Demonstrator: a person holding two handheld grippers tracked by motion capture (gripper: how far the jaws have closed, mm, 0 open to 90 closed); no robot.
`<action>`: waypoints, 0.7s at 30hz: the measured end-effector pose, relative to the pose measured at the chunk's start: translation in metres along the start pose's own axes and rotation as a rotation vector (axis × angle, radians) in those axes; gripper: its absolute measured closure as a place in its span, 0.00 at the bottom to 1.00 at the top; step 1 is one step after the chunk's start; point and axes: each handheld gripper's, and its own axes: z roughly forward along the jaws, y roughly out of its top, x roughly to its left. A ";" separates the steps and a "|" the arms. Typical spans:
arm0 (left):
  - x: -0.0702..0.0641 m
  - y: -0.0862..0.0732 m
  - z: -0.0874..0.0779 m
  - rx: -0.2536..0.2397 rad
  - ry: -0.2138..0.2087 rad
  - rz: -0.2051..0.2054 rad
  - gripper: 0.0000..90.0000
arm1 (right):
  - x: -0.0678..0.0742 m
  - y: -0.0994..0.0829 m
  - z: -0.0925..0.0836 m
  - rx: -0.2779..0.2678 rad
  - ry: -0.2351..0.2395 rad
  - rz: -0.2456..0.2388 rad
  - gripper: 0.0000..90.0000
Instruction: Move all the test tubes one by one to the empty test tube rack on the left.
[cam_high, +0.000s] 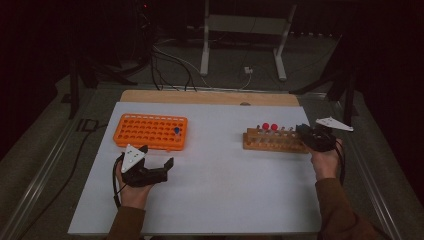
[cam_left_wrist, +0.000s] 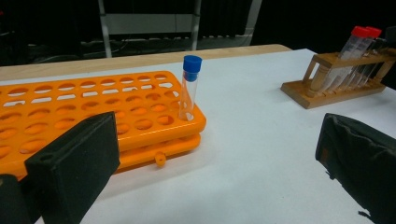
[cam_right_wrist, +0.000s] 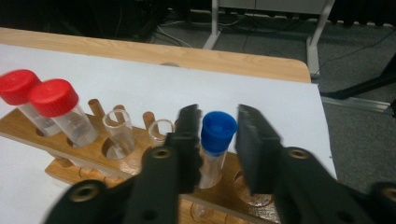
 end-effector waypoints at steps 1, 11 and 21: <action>0.000 0.000 0.000 0.001 0.001 0.001 0.00 | 0.000 -0.001 0.001 0.002 0.002 0.001 0.83; -0.001 0.000 0.000 0.006 -0.001 0.010 0.00 | 0.005 -0.002 0.005 0.016 -0.012 -0.030 0.82; -0.002 0.000 0.000 0.007 -0.003 0.012 0.00 | 0.005 -0.009 0.011 0.039 -0.008 -0.020 0.83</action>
